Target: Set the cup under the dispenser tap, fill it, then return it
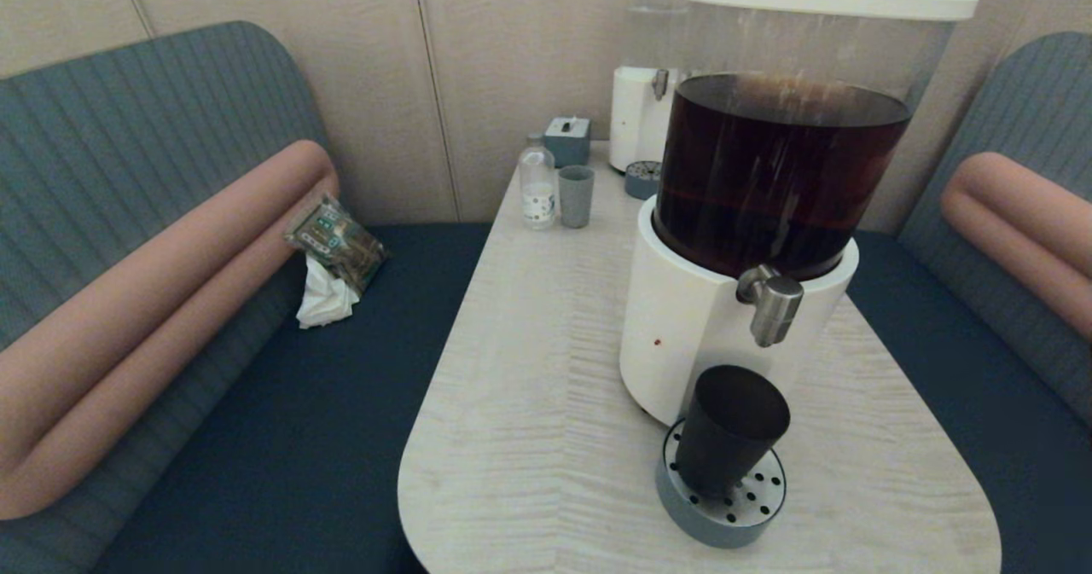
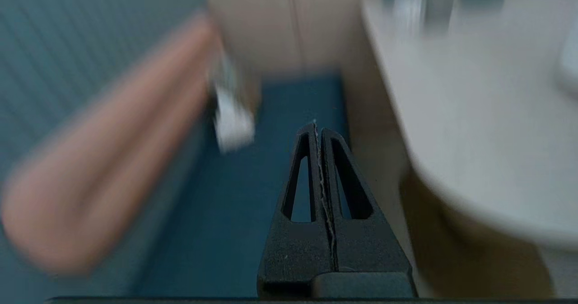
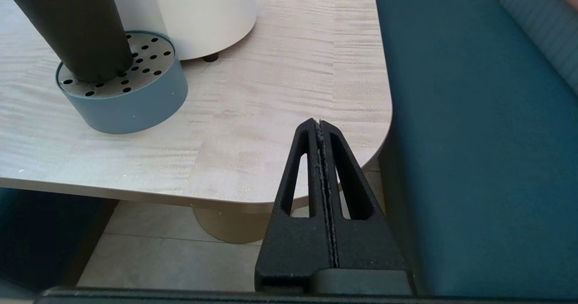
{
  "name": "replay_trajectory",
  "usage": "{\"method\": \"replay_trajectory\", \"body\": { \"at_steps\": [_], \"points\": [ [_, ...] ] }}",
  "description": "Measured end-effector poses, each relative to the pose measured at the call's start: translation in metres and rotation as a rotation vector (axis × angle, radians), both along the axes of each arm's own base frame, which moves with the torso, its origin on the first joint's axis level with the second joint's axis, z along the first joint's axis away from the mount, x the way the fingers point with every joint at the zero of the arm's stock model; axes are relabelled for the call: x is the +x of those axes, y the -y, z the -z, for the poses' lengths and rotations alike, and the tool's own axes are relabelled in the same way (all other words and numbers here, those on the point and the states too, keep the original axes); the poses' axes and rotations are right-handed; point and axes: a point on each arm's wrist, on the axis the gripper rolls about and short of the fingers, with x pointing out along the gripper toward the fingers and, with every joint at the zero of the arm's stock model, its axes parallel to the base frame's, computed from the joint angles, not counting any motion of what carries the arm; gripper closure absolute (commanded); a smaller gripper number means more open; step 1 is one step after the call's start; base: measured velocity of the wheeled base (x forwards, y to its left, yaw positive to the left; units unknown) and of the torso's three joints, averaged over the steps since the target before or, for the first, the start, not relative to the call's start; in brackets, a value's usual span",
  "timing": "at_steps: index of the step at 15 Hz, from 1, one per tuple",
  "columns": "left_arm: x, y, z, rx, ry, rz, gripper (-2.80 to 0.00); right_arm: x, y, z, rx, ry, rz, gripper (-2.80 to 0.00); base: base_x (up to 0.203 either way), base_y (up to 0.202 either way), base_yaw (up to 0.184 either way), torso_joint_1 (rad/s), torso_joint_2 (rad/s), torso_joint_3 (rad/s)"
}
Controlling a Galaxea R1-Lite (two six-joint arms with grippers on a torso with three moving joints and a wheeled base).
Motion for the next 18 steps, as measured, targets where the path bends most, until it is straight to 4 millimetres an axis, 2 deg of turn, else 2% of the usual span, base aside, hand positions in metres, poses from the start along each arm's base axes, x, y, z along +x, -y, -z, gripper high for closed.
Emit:
{"method": "replay_trajectory", "body": {
  "at_steps": [4, 10, 18],
  "points": [
    [0.0009, 0.0001, 0.0158, -0.088, -0.155, 0.01, 0.0, 0.0, 0.0, 0.0, 0.0, 0.0, 0.0, 0.0, 0.0, 0.0, 0.0, 0.0, 0.0, 0.0],
    [0.0008, -0.0003, 0.014, -0.166, -0.136, -0.001, 0.0, 0.0, 0.0, 0.0, 0.0, 0.0, -0.001, 0.0, 0.0, 0.0, 0.0, 0.0, 0.0, 0.0],
    [0.0009, -0.0004, 0.0145, -0.167, -0.135, -0.003, 0.0, 0.0, 0.0, 0.0, 0.0, 0.0, 0.0, 0.0, 0.0, 0.0, 0.0, 0.0, 0.0, 0.0]
  ]
}}
